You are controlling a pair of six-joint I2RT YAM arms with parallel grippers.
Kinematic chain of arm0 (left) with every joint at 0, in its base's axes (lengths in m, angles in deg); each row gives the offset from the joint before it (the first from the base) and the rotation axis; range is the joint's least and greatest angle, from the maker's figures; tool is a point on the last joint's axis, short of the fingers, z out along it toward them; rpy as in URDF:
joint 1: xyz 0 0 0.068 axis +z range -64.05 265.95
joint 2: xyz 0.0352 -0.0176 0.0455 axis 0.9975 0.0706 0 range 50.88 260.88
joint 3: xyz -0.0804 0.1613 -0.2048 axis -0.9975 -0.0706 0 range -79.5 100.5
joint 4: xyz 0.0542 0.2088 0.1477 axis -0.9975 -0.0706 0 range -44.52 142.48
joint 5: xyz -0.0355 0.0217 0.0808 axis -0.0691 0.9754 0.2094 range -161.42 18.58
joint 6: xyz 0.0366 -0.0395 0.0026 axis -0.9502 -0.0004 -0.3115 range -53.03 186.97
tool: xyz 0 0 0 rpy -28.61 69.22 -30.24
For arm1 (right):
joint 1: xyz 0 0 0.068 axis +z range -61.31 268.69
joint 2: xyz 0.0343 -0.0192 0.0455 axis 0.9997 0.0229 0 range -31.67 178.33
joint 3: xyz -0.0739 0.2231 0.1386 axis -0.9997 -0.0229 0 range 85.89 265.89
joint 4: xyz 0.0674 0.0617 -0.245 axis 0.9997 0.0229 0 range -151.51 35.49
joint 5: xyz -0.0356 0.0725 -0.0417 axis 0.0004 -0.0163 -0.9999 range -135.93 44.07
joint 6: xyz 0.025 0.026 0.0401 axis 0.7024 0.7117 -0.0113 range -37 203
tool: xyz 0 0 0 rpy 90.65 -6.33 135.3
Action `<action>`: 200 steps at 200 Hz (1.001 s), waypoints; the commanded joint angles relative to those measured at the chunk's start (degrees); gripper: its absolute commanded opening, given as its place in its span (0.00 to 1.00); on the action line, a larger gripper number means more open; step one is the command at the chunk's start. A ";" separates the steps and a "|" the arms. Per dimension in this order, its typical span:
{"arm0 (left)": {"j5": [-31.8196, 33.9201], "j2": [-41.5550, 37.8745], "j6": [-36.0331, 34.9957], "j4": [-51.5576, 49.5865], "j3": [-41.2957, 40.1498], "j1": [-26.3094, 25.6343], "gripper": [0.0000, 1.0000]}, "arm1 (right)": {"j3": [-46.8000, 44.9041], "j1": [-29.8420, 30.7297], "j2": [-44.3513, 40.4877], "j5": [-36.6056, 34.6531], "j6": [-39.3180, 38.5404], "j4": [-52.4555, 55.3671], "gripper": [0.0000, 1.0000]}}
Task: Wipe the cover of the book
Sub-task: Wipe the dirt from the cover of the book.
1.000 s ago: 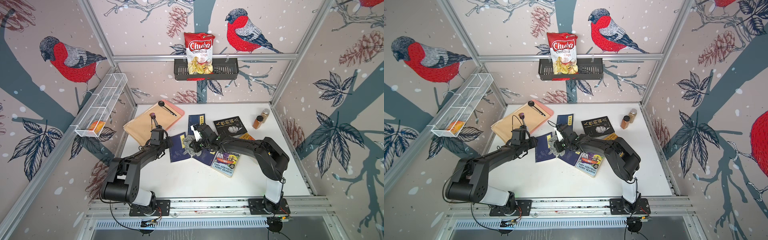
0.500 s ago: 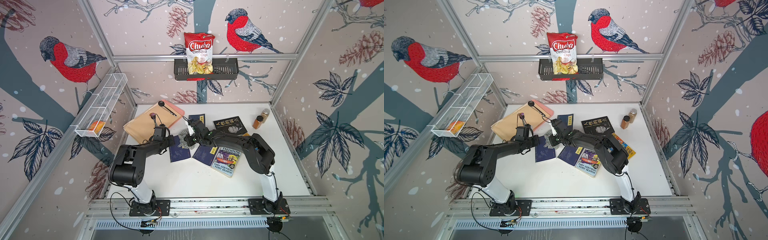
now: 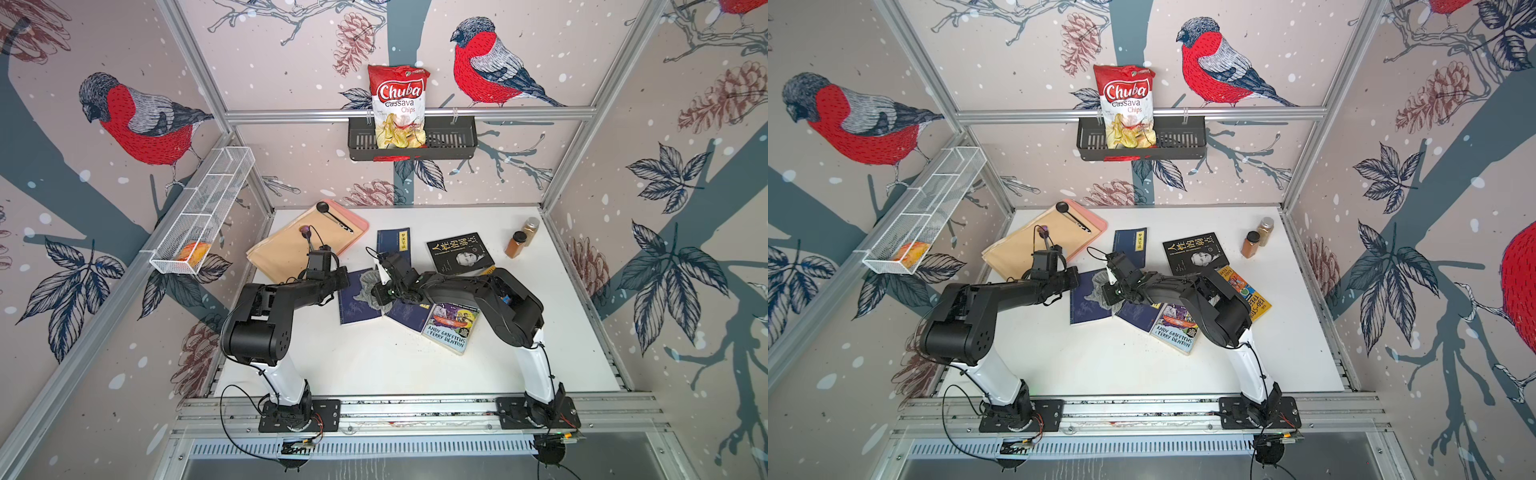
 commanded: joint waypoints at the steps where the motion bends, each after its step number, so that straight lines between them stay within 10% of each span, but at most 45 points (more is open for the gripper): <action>1: 2.46 -0.17 -0.36 -6.47 -0.13 0.13 0.01 | -1.24 0.51 -0.35 0.91 1.55 2.36 0.02; 98: 9.52 -3.84 -1.38 -12.18 0.48 -2.34 0.12 | -1.33 1.76 -1.26 -1.06 1.51 3.29 0.01; 200: 8.63 -2.07 -1.18 -12.23 0.71 -2.35 0.00 | -7.28 5.07 -5.92 1.45 4.50 0.42 0.02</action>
